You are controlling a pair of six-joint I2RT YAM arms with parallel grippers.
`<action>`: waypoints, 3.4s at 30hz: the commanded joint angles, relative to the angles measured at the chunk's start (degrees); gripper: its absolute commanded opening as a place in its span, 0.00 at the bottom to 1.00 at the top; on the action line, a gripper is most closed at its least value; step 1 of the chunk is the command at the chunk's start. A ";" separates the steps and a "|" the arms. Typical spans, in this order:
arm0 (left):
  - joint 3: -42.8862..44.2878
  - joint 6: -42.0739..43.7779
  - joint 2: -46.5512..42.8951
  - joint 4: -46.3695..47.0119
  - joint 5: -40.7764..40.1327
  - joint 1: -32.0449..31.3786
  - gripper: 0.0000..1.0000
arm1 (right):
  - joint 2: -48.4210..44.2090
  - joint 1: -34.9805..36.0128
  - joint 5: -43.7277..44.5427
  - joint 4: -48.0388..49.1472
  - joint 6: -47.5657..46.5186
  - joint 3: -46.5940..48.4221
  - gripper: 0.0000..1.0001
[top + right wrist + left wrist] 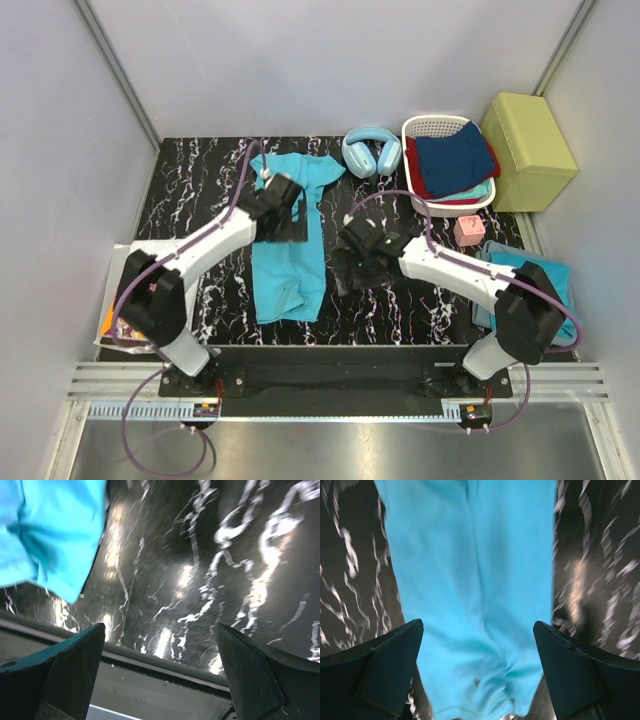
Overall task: Fold and stack the t-shirts
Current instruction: Rotate the tshirt 90 degrees
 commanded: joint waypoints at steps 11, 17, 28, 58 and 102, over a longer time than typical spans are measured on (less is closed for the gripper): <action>-16.33 -7.51 -27.13 -6.00 -11.01 -0.42 0.99 | 10.18 10.51 -2.12 8.41 4.06 0.13 0.99; -18.70 -8.56 -28.98 -7.06 -8.82 -0.42 0.99 | 13.79 11.84 -1.07 9.03 5.03 3.12 0.98; -21.43 -9.97 -31.53 -7.06 -8.38 -1.39 0.99 | 13.44 11.93 1.22 7.80 4.85 7.60 0.98; -24.15 -10.41 -32.05 -7.77 -8.38 -1.65 0.99 | 17.05 11.93 4.29 6.66 7.13 3.39 0.61; -30.66 -15.77 -14.66 -1.17 7.17 -22.83 0.99 | 10.37 12.46 2.27 2.53 9.95 -7.51 0.00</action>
